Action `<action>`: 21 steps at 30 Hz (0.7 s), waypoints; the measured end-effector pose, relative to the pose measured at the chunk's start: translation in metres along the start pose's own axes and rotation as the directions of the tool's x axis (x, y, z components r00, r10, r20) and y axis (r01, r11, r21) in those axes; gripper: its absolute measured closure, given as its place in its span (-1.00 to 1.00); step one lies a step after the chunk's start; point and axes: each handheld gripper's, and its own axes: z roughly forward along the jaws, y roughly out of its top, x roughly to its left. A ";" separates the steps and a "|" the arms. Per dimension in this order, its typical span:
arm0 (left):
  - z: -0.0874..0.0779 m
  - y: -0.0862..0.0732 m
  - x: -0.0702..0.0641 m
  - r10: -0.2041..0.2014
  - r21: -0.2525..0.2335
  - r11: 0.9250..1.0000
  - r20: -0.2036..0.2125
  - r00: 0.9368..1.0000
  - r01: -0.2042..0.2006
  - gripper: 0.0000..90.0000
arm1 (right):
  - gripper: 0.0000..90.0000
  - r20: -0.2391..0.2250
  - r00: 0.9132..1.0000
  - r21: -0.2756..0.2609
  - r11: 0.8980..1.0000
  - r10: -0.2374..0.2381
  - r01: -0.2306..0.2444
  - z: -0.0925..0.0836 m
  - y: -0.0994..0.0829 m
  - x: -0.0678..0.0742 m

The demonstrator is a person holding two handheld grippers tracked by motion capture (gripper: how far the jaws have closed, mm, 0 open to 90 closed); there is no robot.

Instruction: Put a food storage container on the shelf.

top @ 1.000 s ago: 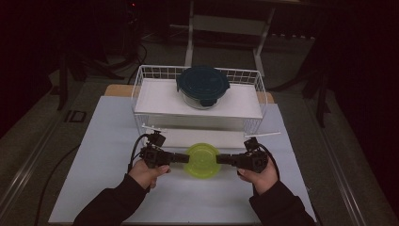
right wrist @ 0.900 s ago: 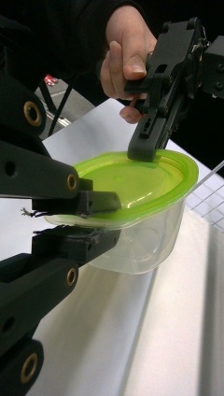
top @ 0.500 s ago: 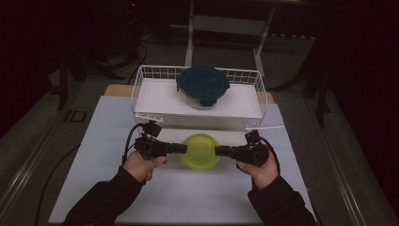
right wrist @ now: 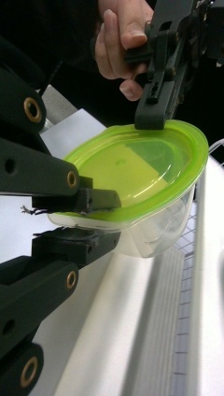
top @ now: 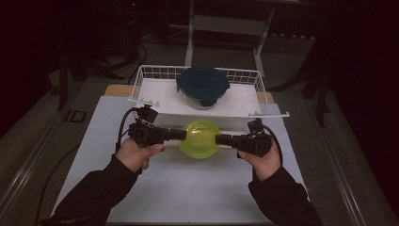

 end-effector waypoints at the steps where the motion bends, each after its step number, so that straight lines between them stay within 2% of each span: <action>1: -0.001 0.002 -0.001 -0.002 -0.006 1.000 0.000 1.000 0.002 0.80 | 0.80 -0.002 1.000 -0.006 1.000 0.000 0.000 -0.001 0.002 0.001; 14: -0.019 0.028 -0.013 0.023 -0.052 0.998 -0.012 1.000 -0.023 0.81 | 0.80 0.010 0.999 -0.049 0.998 -0.030 0.031 -0.012 0.034 0.019; 21: -0.033 0.046 -0.028 0.050 -0.099 0.994 -0.024 0.998 -0.052 0.81 | 0.80 0.020 0.997 -0.083 0.994 -0.070 0.071 -0.024 0.059 0.032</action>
